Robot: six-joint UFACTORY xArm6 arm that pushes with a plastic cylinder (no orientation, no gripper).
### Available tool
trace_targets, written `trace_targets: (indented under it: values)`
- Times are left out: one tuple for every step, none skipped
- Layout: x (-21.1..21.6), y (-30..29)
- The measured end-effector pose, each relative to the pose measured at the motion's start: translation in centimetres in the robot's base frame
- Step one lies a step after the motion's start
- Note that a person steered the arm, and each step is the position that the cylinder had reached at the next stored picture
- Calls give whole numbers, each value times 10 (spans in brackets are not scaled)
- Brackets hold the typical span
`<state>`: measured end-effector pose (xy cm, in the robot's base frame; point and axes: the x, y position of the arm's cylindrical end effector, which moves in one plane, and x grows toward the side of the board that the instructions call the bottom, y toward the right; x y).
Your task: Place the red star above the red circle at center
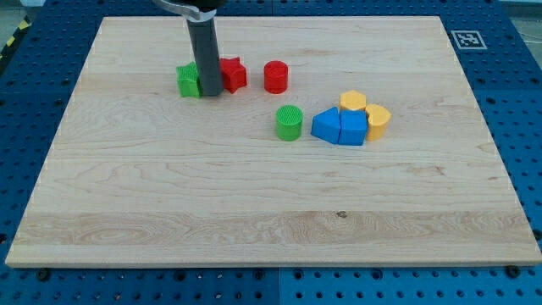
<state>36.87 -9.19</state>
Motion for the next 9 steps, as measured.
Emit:
trace_targets:
  values:
    - [1,1]
    - [1,9]
    - [-1,20]
    - [-13,28]
    - [-33,28]
    - [-55,25]
    - [-85,16]
    - [-107,15]
    - [-127,16]
